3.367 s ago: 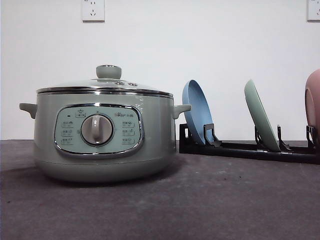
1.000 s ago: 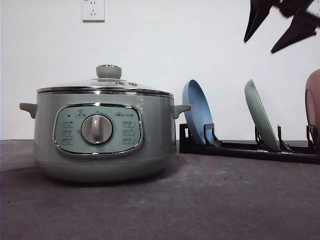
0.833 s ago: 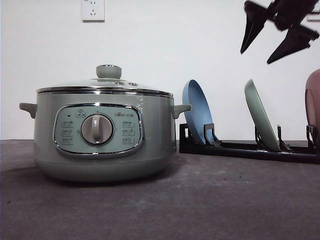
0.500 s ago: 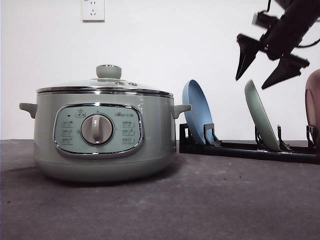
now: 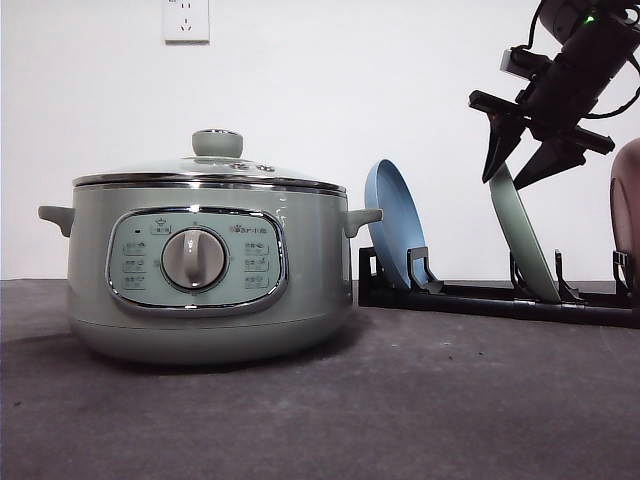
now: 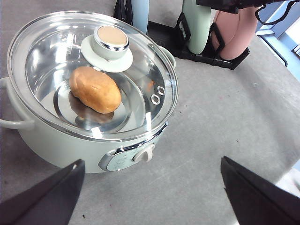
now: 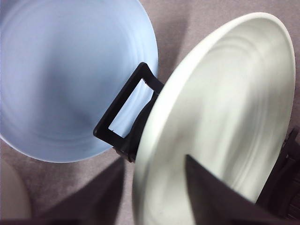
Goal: Transfer potato from steamer to green plate
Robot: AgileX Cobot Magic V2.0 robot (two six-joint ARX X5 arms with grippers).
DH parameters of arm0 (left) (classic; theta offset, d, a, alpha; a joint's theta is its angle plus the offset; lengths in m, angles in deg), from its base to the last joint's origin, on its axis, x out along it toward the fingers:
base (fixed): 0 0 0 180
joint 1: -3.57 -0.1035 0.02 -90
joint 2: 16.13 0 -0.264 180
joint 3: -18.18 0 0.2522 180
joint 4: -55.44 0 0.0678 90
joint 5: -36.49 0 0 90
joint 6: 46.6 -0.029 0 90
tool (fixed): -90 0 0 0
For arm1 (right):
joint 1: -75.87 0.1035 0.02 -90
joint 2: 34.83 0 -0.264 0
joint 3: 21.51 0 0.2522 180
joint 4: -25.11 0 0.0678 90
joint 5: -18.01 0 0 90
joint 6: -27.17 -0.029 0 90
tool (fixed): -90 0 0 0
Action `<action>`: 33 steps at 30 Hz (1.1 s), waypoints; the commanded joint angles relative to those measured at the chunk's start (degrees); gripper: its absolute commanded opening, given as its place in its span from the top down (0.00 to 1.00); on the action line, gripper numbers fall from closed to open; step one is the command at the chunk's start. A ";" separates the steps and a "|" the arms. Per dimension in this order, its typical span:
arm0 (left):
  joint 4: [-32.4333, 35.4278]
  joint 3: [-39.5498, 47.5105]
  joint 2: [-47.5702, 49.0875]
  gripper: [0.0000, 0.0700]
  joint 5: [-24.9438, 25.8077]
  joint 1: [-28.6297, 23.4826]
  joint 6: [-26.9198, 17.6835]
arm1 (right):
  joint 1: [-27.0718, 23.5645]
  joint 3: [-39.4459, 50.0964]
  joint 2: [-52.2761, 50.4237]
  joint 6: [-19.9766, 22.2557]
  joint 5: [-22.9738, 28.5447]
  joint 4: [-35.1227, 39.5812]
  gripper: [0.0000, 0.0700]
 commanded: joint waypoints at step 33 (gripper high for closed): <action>0.52 -1.24 -0.33 0.15 0.29 0.13 -1.22 | 1.50 -1.64 -6.99 -2.13 -5.24 1.07 0.99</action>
